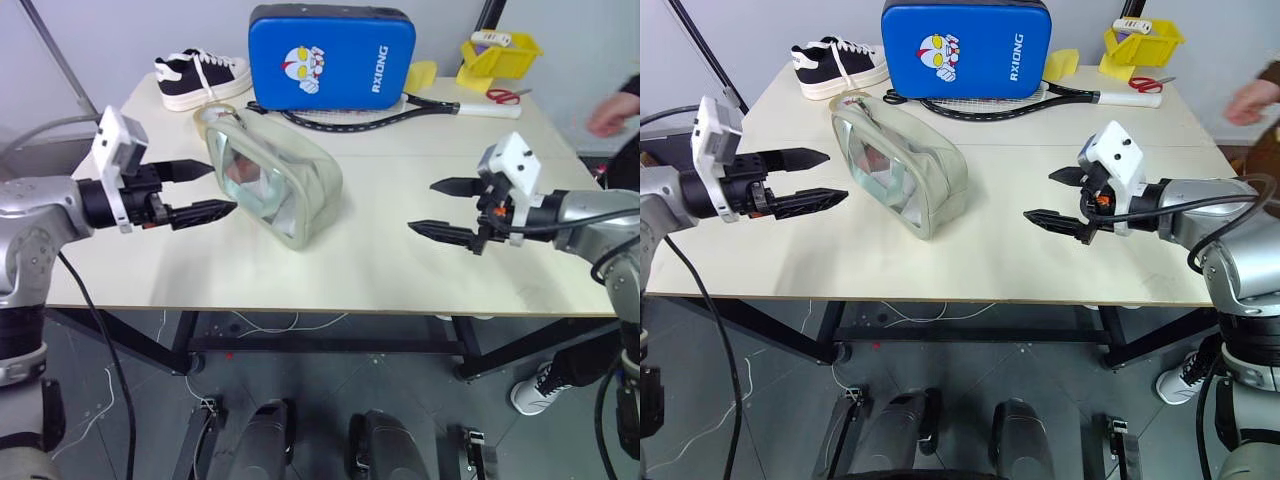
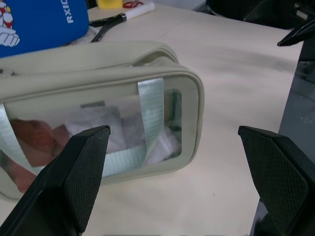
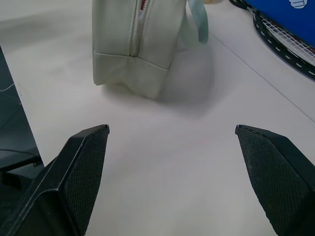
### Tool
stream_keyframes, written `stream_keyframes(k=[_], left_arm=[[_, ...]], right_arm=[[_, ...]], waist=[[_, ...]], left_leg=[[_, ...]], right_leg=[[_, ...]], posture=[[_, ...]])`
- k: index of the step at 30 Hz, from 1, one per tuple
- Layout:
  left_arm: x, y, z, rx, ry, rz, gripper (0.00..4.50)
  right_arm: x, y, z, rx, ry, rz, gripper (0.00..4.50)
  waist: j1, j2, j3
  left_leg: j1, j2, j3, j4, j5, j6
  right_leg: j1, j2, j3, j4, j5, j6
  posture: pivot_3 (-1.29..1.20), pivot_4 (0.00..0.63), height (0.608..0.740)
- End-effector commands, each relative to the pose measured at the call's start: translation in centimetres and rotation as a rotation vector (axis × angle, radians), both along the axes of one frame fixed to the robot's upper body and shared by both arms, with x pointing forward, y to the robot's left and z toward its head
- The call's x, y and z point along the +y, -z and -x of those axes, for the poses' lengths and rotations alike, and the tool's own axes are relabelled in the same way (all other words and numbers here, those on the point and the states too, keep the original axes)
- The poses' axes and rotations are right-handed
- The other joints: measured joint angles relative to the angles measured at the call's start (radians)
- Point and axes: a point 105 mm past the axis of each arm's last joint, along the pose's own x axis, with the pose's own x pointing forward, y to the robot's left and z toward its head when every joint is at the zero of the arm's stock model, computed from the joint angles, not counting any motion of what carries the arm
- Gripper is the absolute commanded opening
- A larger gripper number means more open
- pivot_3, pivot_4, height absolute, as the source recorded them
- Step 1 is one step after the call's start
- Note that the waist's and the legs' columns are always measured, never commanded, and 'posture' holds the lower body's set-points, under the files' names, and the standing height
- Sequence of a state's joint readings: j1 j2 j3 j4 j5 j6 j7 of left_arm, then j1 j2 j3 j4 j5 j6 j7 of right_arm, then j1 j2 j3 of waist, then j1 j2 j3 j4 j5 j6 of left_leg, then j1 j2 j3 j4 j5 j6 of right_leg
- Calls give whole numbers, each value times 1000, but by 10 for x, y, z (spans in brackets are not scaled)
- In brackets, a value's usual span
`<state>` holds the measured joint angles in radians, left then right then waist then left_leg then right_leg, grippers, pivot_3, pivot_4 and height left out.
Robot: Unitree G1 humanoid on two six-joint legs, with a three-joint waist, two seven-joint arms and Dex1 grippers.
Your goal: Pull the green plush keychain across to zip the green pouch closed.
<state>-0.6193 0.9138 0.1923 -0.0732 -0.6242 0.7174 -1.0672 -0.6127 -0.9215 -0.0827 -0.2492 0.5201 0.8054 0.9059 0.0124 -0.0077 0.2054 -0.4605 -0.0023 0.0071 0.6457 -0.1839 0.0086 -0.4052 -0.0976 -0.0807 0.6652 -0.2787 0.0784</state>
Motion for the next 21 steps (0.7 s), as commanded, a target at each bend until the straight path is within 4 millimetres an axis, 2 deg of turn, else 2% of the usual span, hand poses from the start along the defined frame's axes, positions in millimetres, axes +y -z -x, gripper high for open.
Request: stream_keyframes(k=[1,14,16,21], left_arm=[[3,-15,7,-58,-1,-5,4456],[12,-18,10,-52,-29,13,4456],[12,-23,12,-43,-23,45,4456],[16,-45,12,-94,-57,152,4456]], right_arm=[[4,-14,1,-63,-16,0,4271],[15,-20,-6,-63,-45,-26,4271],[25,-27,-10,-65,-61,-48,4271],[65,-47,-27,-40,-95,-88,4271]], waist=[[0,0,0],[0,0,0],[-1,0,0],[-12,0,0]], left_leg=[[0,0,0,0,0,0],[0,1,0,0,0,0],[0,1,0,0,0,0],[0,2,0,-1,0,0]], right_leg=[[0,0,0,0,0,0],[0,0,0,0,0,-1],[-1,0,0,0,0,-1],[-2,1,1,0,1,-2]], posture=[[0,150,740],[0,150,740],[0,150,740],[0,150,740]])
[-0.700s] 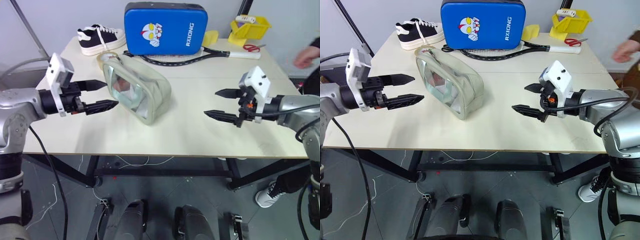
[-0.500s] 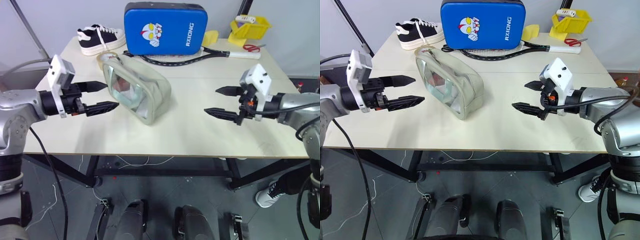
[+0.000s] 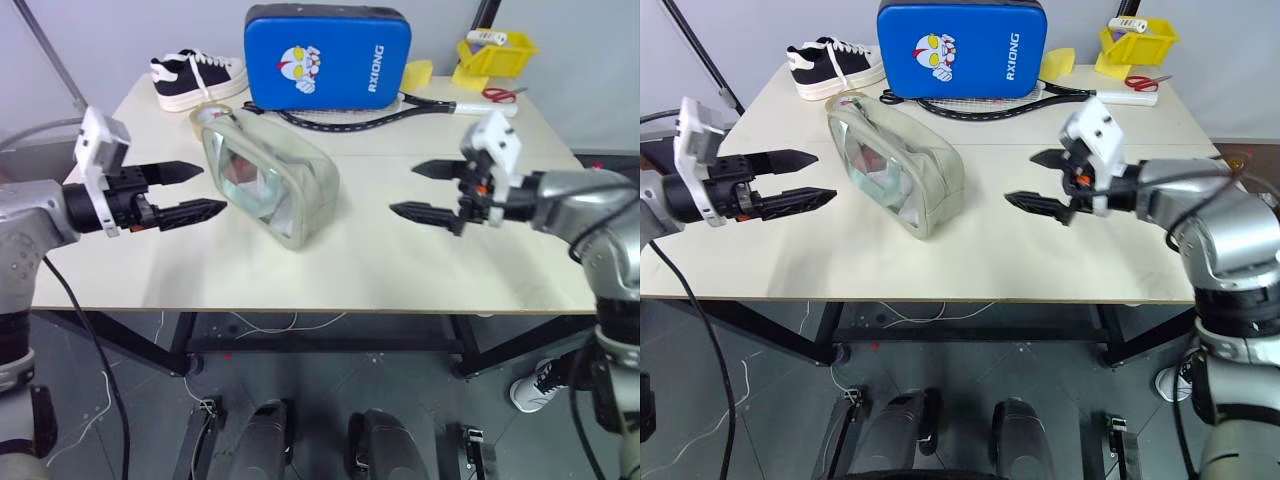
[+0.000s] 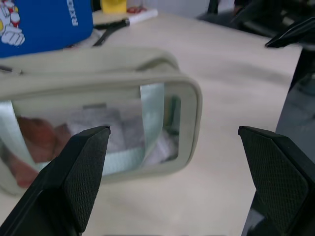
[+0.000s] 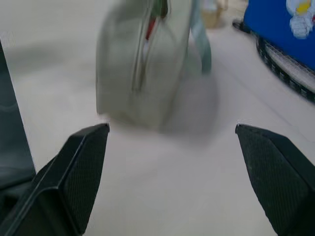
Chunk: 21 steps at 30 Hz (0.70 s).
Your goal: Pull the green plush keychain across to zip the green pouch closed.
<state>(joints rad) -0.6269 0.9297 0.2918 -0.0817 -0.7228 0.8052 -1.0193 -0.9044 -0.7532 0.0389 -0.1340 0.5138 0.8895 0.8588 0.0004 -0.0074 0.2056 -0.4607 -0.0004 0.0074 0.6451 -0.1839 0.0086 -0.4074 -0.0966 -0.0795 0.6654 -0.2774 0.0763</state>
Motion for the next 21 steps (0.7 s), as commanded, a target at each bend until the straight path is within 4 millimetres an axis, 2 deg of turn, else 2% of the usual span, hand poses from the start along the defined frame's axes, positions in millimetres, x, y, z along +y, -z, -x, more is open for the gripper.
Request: stream_keyframes(k=[1,4,7,12,16,18,20,21], left_arm=[[8,-27,5,-101,-42,61,4456],[19,-33,9,-116,-69,113,4456],[17,-28,17,-95,-40,88,4456],[16,-27,20,-98,-26,57,4456],[19,-28,21,-99,-32,49,4456],[20,-28,22,-97,-36,43,4456],[21,-27,22,-99,-40,39,4500],[21,-27,22,-101,-41,37,4500]], right_arm=[[19,-16,-9,-11,-2,2,4271],[56,-30,-31,-10,-7,14,4271],[99,-43,-44,25,-35,3,4271],[157,-38,-54,72,-80,64,4271],[179,-27,-57,95,-99,108,4271],[188,-16,-58,122,-103,143,4271],[191,-7,-59,137,-96,171,3753],[192,-6,-61,129,-90,177,3345]], waist=[[0,0,0],[-12,0,0],[-23,0,0],[-17,-1,-1],[-14,-2,-1],[-16,-2,-1],[-20,-2,-1],[-21,-3,-1]], left_leg=[[0,0,0,0,0,0],[0,0,1,-1,0,0],[0,0,5,-2,0,0],[1,0,12,-7,0,0],[1,-1,14,-8,0,0],[0,-1,15,-8,0,0],[1,-1,17,-9,0,0],[1,-1,18,-10,1,-1]], right_leg=[[0,0,0,0,0,0],[0,0,0,0,0,0],[-3,2,2,2,1,1],[-6,3,7,2,2,2],[-7,3,12,0,3,5],[-8,3,14,0,4,6],[-9,3,16,0,5,7],[-11,3,18,0,5,6]], posture=[[0,150,740],[0,150,740],[0,150,740],[0,150,740],[0,150,740],[0,150,740],[0,150,740],[0,150,740]])
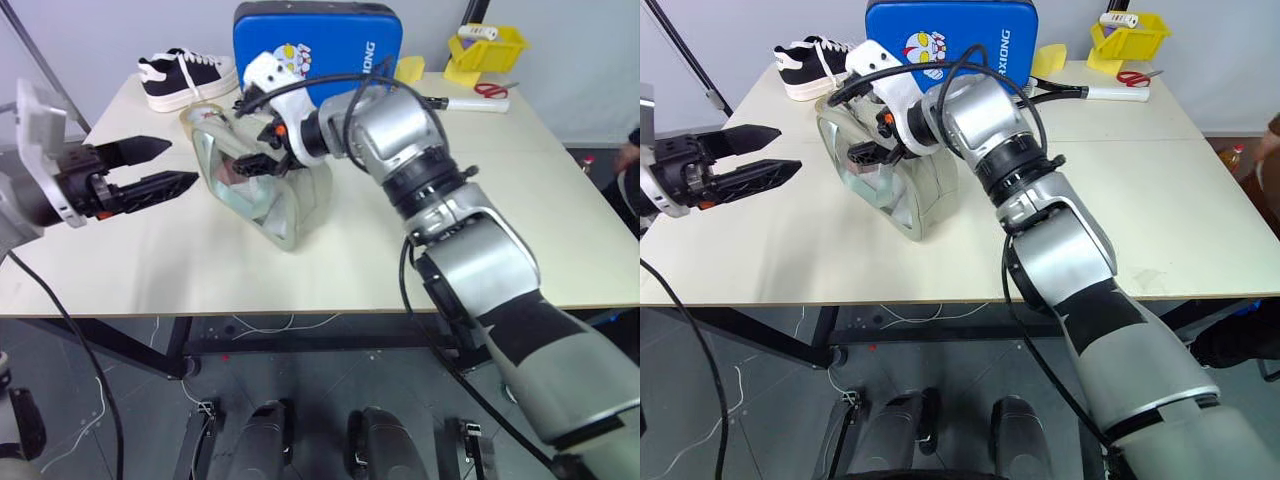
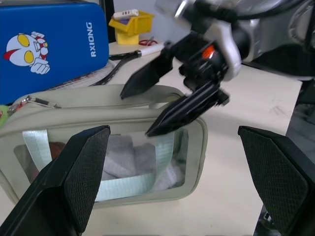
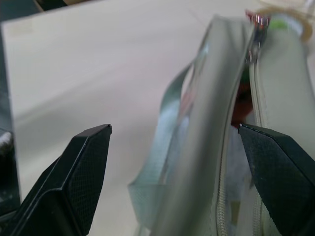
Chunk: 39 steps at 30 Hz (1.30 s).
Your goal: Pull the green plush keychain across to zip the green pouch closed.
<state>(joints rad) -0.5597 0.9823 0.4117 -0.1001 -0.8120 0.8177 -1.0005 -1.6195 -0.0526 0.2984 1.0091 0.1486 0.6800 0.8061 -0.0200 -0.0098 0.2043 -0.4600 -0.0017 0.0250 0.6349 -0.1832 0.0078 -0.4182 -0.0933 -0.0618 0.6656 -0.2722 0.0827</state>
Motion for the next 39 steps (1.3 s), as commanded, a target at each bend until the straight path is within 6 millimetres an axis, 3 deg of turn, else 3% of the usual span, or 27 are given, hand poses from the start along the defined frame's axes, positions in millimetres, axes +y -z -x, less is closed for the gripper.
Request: stream_keyframes(k=[1,6,7,12,17,20,30,34,37,39], left_arm=[[0,-13,7,-65,-2,-21,4500],[0,-12,7,-64,-4,-25,4500],[0,-11,6,-64,-4,-26,4500],[-3,-9,2,-61,4,-21,4500],[-6,-6,-2,-52,19,-13,4500],[-9,-3,-4,-45,32,-15,4500],[-14,-5,-9,-43,52,-14,4500],[-18,-3,-11,-38,69,-17,4500],[-20,-3,-12,-35,80,-14,4500],[-22,-2,-12,-32,86,-15,4500]], right_arm=[[7,-15,0,-72,-15,8,2932],[3,-30,2,-96,-43,-14,278],[0,-34,2,-103,-53,-16,69],[-36,-50,13,-235,-232,81,69],[-85,-36,32,-327,-385,232,69],[-107,-21,42,-296,-408,278,69],[-147,-3,60,-256,-445,314,69],[-153,0,47,-234,-377,295,69],[-157,9,39,-244,-340,329,1074],[-162,6,35,-252,-298,321,2097]], waist=[[-1,0,0],[-1,0,0],[-2,0,0],[6,0,0],[4,-1,0],[1,-1,0],[6,0,0],[8,0,0],[7,0,0],[7,0,0]], left_leg=[[0,0,0,-1,1,-1],[-1,2,2,-5,2,-3],[-1,3,2,-5,2,-3],[-2,3,3,-4,2,-3],[-2,2,5,-3,2,-3],[-1,3,5,-3,2,-3],[-1,13,9,-2,2,-3],[-1,13,10,-1,2,-3],[-1,13,11,-1,2,-3],[-1,13,11,-1,2,-3]], right_leg=[[-1,0,1,0,0,0],[-6,3,3,1,1,-1],[-6,3,4,1,1,-1],[-7,4,4,1,1,-1],[-6,3,5,0,1,0],[-7,4,5,1,2,0],[-8,11,6,1,4,-4],[-8,11,6,1,4,-5],[-8,12,7,1,4,-5],[-8,12,7,1,4,-5]], posture=[[0,150,740],[0,150,740],[0,150,740],[0,150,740],[0,150,740],[0,150,740],[0,150,740],[0,150,740],[0,150,740],[0,150,740]])
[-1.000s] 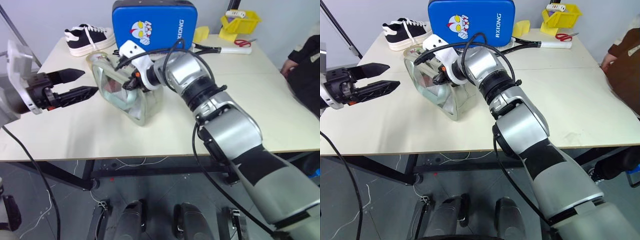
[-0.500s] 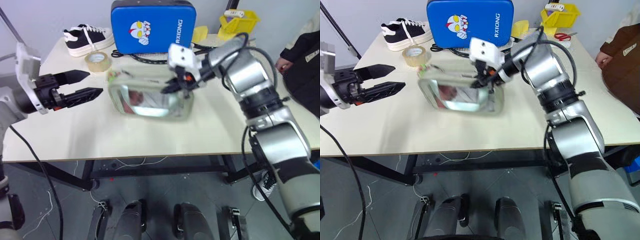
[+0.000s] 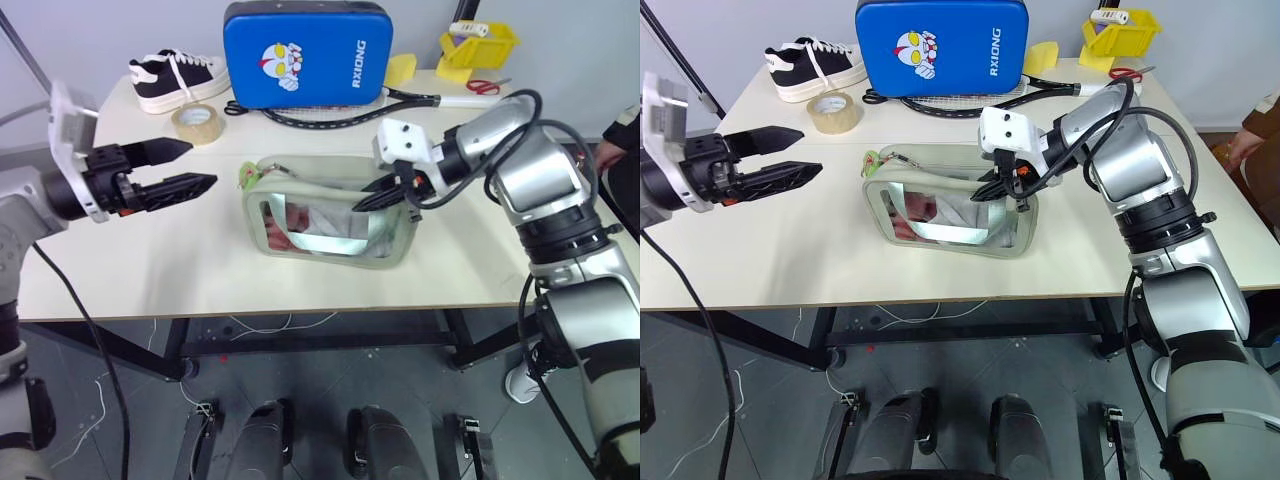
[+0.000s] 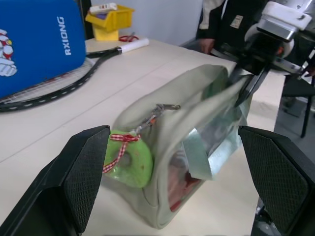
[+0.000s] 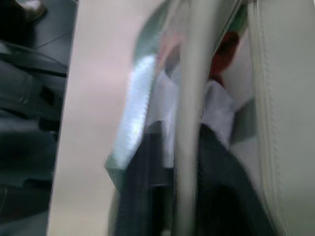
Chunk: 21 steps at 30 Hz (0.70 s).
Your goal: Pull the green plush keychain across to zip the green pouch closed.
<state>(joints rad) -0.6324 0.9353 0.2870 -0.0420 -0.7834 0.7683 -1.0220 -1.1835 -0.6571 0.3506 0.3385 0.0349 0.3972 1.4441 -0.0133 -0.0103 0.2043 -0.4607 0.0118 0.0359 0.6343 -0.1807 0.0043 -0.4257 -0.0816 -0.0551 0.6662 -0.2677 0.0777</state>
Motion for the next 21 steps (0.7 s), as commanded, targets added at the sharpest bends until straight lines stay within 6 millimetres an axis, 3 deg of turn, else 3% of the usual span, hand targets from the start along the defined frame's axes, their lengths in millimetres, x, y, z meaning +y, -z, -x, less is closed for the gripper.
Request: stream_keyframes(k=[1,5,9,10,12,17,18,21], left_arm=[[-3,-11,3,-54,13,-10,4500],[-3,-11,3,-52,13,-10,4500],[-3,-8,0,-48,14,-10,4500],[-4,-7,-1,-47,15,-10,4500],[-5,-6,-3,-49,19,-11,4500],[-9,3,-9,-51,25,-56,4500],[-9,5,-10,-50,28,-66,4500],[-7,18,-19,-50,17,-120,4500]], right_arm=[[-7,-18,-5,-67,55,-38,2591],[-23,-39,12,-103,79,-72,4451],[-40,-24,24,-94,113,-11,4451],[-43,-16,23,-88,126,8,3773],[-45,-8,22,-77,141,23,2895],[-43,-11,13,-106,180,3,353],[-43,-13,10,-113,188,-1,31],[-45,-22,0,-158,221,-18,31]], waist=[[0,0,0],[4,0,0],[5,-1,0],[3,-1,0],[1,0,0],[-1,0,0],[-1,0,0],[0,0,0]], left_leg=[[0,0,0,0,0,0],[0,0,0,0,0,0],[0,0,0,0,0,0],[0,0,0,0,0,0],[1,0,1,1,0,0],[1,2,3,1,0,0],[1,2,4,1,0,0],[1,2,7,1,0,0]], right_leg=[[0,0,0,0,0,0],[0,0,0,0,0,0],[0,0,0,-1,0,0],[1,0,0,-1,0,0],[1,0,0,-1,0,0],[0,1,1,0,1,-1],[0,1,1,0,1,-1],[0,1,2,0,1,-1]], posture=[[0,150,740],[0,150,740],[0,150,740],[0,150,740],[0,150,740],[0,150,740],[0,150,740],[0,150,740]])
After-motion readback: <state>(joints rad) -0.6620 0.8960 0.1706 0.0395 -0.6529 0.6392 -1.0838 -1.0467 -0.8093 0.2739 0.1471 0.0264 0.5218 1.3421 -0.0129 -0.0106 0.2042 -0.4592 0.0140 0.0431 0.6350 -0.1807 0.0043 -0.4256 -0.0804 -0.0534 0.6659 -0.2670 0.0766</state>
